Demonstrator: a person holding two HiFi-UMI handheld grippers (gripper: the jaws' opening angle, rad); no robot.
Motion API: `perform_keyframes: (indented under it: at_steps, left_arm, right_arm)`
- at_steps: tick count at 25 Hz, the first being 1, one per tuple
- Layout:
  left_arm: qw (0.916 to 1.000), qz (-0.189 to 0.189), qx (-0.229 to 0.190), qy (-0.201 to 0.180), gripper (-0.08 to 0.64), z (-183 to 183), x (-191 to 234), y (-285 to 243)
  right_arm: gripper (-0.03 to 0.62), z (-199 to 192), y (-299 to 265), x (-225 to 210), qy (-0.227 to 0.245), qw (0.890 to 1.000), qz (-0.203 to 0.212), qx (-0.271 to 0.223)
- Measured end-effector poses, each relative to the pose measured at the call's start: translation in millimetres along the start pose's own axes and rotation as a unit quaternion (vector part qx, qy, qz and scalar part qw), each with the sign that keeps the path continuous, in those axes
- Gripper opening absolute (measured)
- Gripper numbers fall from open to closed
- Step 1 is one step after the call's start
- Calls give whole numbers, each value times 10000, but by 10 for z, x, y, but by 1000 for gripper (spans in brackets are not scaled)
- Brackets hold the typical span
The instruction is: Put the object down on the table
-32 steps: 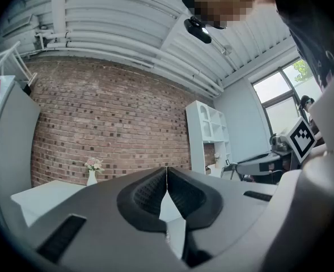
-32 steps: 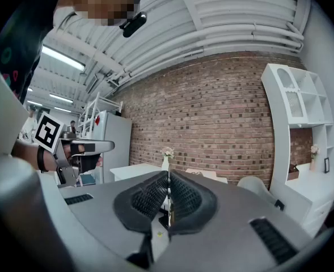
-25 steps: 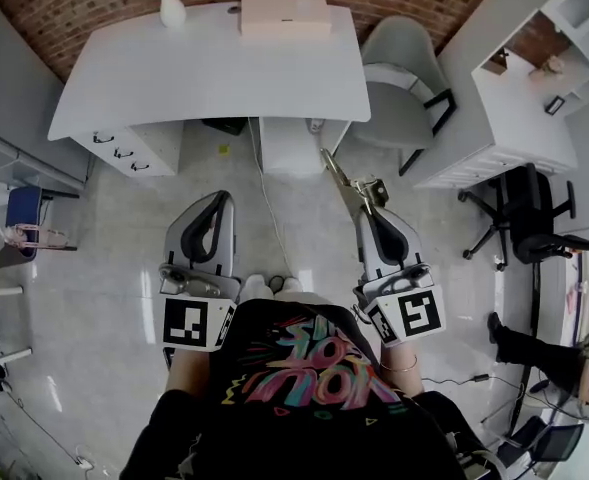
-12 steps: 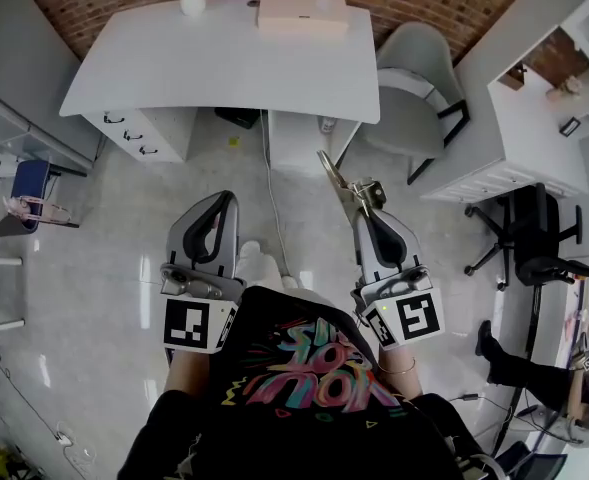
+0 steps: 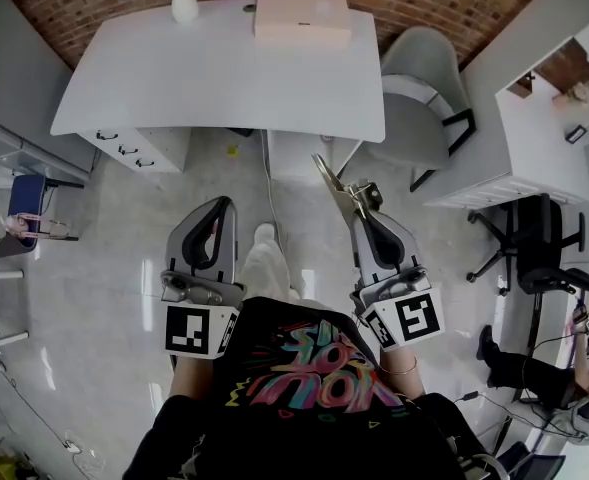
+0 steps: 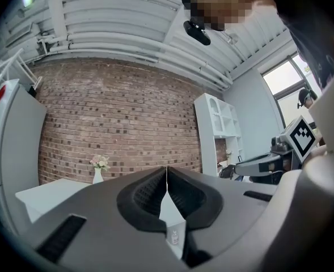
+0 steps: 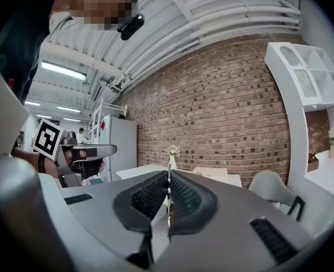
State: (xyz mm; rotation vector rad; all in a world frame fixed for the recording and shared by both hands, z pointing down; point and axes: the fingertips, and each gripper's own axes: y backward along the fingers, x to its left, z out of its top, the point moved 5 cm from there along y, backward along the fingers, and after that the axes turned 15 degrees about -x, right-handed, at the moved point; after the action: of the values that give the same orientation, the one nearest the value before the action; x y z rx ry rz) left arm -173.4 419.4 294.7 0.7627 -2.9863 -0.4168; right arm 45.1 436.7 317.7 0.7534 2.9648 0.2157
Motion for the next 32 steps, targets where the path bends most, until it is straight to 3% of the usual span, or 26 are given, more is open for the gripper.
perform_keyframes:
  at_steps: [10, 18, 24, 32]
  left_arm:
    - [9992, -304, 138, 218, 25, -434, 835, -1298]
    - [9985, -482, 118, 226, 25, -626, 1578, -2056]
    - [9973, -566, 193, 430, 25, -766, 1861, -2369]
    - [9956, -578, 334, 658, 25, -903, 1856, -2531]
  right_arm:
    - [29, -189, -1357, -619, 37, 9995, -238, 200]
    - [29, -285, -2325, -854, -71, 9983, -536, 220]
    - [29, -355, -2657, -982, -21, 9968, -758, 271]
    - [29, -488, -2682, -1228, -151, 9935, -1071, 366]
